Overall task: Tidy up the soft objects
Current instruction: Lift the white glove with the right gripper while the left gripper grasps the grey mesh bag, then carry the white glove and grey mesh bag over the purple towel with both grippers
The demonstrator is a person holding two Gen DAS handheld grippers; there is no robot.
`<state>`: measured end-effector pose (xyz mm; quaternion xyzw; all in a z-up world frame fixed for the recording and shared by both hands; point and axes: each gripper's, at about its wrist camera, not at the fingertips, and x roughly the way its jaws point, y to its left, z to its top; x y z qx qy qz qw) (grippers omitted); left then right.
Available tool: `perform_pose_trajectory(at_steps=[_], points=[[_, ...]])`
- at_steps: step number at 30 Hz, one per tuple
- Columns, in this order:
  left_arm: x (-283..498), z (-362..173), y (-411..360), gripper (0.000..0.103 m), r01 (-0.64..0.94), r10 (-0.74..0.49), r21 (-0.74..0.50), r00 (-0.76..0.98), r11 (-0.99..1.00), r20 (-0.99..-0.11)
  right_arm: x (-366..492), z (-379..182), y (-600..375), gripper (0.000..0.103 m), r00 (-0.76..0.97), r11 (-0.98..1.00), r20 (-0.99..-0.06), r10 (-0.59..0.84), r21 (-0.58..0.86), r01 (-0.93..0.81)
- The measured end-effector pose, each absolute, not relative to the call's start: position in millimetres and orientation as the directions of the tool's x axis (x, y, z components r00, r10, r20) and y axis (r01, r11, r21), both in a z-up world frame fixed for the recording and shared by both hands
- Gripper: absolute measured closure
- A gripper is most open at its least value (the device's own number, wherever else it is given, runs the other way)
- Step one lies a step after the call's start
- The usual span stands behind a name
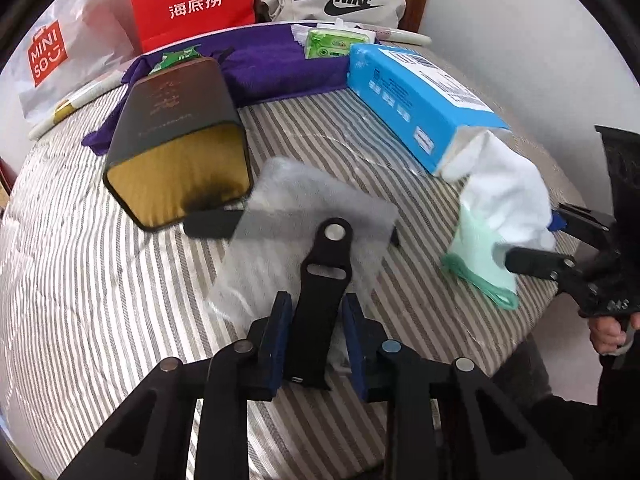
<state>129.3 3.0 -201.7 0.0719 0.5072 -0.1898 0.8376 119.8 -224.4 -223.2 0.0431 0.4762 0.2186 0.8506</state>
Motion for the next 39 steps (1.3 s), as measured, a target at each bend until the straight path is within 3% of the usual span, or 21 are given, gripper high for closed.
perform_pose_trajectory(at_steps=[7, 15, 21, 23, 25, 30, 39], points=[[135.0, -201.5, 13.2, 0.078, 0.355, -0.306, -0.158, 0.413, 0.922, -0.858, 120.8, -224.3, -218.3, 0.016, 0.455, 0.899, -0.788, 0.415, 0.278, -0.338], [125.8, -202.3, 1.0, 0.079, 0.356, -0.24, -0.07, 0.462, 0.932, -0.854, 122.9, -224.3, -218.0, 0.017, 0.46, 0.909, -0.792, 0.401, 0.28, -0.31], [126.1, -201.1, 11.7, 0.082, 0.33, -0.295, -0.153, 0.436, 0.931, -0.85, 126.1, -223.5, -204.0, 0.046, 0.508, 0.945, -0.816, 0.277, 0.136, -0.298], [123.5, -200.9, 14.0, 0.083, 0.323, -0.301, -0.165, 0.433, 0.932, -0.85, 126.4, -223.0, -203.5, 0.069, 0.515, 0.944, -0.81, 0.28, 0.135, -0.302], [121.0, -200.3, 14.8, 0.083, 0.322, -0.301, -0.167, 0.43, 0.932, -0.851, 127.6, -222.3, -206.7, 0.085, 0.502, 0.941, -0.81, 0.302, 0.167, -0.295], [115.5, -195.4, 18.0, 0.083, 0.313, -0.305, -0.174, 0.437, 0.934, -0.846, 124.7, -213.6, -215.9, 0.085, 0.496, 0.924, -0.786, 0.369, 0.255, -0.284], [113.0, -181.5, 27.4, 0.084, 0.29, -0.317, -0.196, 0.465, 0.937, -0.827, 109.1, -186.1, -221.7, 0.085, 0.531, 0.908, -0.74, 0.413, 0.285, -0.308]])
